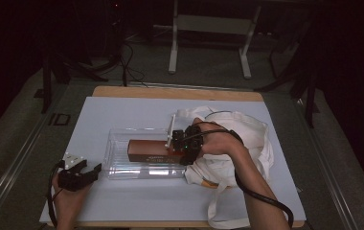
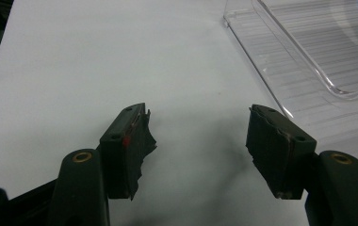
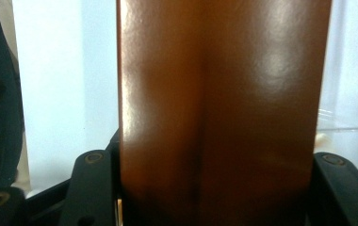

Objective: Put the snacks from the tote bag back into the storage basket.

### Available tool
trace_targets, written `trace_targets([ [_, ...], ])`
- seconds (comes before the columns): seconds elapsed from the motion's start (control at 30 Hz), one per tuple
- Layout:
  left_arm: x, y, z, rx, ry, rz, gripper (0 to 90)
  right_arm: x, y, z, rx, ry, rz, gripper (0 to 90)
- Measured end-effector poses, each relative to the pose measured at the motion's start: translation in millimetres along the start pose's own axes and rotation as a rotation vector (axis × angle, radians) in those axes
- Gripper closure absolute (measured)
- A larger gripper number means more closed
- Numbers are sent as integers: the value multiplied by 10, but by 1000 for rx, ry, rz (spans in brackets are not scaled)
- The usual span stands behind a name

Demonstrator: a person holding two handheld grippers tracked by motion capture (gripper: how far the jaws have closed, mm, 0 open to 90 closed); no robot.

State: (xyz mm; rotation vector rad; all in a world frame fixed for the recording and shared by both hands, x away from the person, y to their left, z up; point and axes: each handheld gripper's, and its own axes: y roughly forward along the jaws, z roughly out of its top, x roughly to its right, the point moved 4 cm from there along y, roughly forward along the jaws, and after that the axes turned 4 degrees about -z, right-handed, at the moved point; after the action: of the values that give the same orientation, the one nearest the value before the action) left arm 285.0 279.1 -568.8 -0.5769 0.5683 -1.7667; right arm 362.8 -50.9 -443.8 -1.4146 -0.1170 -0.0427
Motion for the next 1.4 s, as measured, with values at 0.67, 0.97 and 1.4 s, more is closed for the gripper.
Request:
trace_targets([
  [0.67,0,3,0,-3,1,0,391,-32,153,97,-59,-58,-19,427],
  [0.97,1,4,0,-6,3,2,391,-45,171,167,-61,-78,-19,424],
  [1.4,5,10,-1,-10,5,3,391,-77,167,299,-7,-63,15,406],
])
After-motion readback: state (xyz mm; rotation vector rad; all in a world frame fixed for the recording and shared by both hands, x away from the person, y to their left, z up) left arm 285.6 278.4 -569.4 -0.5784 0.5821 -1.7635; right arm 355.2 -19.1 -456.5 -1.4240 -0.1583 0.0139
